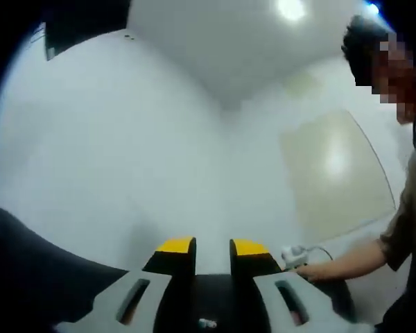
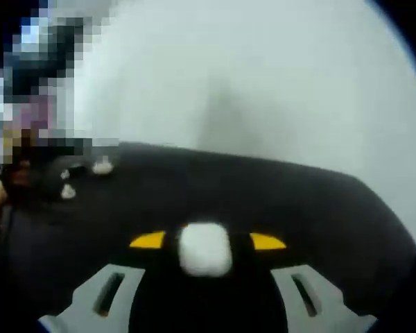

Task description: Pick up three earphones and place each one into its charging case using tactile feedback, ensure that each earphone is properly inserted and securely positioned inside the case.

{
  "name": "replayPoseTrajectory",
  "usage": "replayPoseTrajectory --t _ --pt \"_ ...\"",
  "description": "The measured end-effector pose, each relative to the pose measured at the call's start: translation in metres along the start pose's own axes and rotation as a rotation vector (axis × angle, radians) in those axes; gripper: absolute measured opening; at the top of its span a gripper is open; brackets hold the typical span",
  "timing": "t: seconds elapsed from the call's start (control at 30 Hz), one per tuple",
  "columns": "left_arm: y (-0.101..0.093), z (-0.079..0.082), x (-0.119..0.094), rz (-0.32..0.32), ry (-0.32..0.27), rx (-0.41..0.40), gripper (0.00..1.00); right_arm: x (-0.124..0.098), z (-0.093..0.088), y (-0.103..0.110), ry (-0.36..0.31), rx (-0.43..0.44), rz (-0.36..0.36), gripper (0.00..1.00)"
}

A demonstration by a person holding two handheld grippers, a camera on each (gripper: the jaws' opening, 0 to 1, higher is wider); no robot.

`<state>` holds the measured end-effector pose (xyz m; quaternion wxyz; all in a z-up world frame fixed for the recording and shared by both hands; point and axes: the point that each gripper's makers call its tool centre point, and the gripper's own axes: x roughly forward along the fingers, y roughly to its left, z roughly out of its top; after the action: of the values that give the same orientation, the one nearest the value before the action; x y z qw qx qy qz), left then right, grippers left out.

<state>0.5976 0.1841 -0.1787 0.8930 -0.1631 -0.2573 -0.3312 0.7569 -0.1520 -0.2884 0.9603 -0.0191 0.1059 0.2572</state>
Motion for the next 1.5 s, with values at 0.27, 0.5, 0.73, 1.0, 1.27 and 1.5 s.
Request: replayPoseTrajectory --t 0.27,0.5,0.73,1.0,1.27,1.5 --pt "0.014 0.008 -0.003 0.042 -0.044 -0.044 0.16 -0.005 0.056 0.056 -0.159 -0.037 0.153 0.42" --pt "0.013 0.004 -0.002 0.042 -0.025 -0.031 0.16 -0.006 0.058 0.141 -0.213 0.199 0.562 0.34" --pt "0.009 -0.006 0.001 0.038 0.026 -0.011 0.16 0.012 0.026 0.135 -0.197 0.114 0.497 0.27" --pt "0.082 -0.028 0.008 0.322 0.292 0.07 0.16 0.006 0.026 0.128 -0.198 0.184 0.504 0.27" --pt "0.129 -0.093 0.025 0.301 0.813 0.021 0.38 0.009 0.019 0.139 -0.154 0.103 0.519 0.28" --pt "0.119 -0.148 0.044 0.228 1.058 0.11 0.45 0.006 0.018 0.141 -0.152 0.085 0.521 0.28"
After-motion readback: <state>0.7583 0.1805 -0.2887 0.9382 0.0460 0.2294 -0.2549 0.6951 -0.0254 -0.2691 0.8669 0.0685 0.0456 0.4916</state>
